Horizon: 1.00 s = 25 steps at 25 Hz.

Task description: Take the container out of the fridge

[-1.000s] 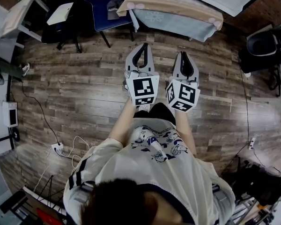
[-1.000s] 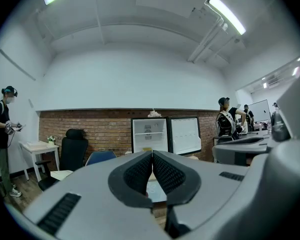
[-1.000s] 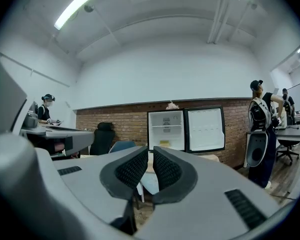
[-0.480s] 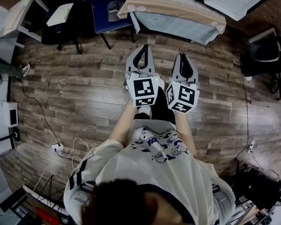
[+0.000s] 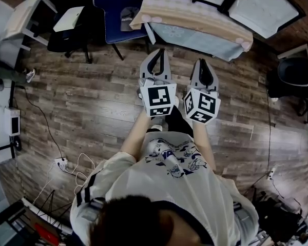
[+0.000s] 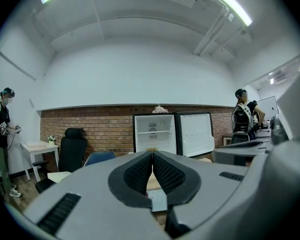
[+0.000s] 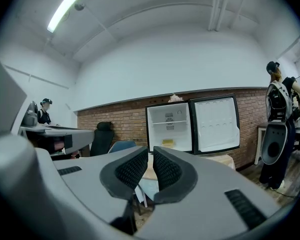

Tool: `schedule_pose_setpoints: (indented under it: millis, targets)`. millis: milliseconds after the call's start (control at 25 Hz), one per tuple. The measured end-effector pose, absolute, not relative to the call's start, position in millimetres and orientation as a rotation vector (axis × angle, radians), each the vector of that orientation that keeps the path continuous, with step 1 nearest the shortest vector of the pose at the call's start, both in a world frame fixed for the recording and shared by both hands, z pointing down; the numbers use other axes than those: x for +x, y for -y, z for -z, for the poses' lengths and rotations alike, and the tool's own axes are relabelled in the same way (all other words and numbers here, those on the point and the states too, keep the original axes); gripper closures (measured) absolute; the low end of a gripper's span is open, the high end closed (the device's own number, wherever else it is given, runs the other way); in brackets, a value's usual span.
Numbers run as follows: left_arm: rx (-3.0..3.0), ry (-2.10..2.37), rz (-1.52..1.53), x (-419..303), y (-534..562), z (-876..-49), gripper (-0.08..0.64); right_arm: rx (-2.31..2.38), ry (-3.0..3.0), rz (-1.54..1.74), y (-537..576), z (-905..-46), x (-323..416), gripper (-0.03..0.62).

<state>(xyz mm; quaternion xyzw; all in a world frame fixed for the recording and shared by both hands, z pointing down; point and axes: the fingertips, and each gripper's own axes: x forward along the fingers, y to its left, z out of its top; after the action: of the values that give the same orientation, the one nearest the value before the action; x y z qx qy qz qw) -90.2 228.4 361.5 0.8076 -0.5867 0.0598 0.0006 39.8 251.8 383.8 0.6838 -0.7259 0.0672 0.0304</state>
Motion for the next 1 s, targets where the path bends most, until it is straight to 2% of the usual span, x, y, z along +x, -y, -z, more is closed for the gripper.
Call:
schedule_pose_setpoints:
  millis: [1000]
  targets:
    - [2.435,1.921,-0.223,-9,-56,-361,0.541,2.014,2.321,-0.244,-65,-381,119,0.541]
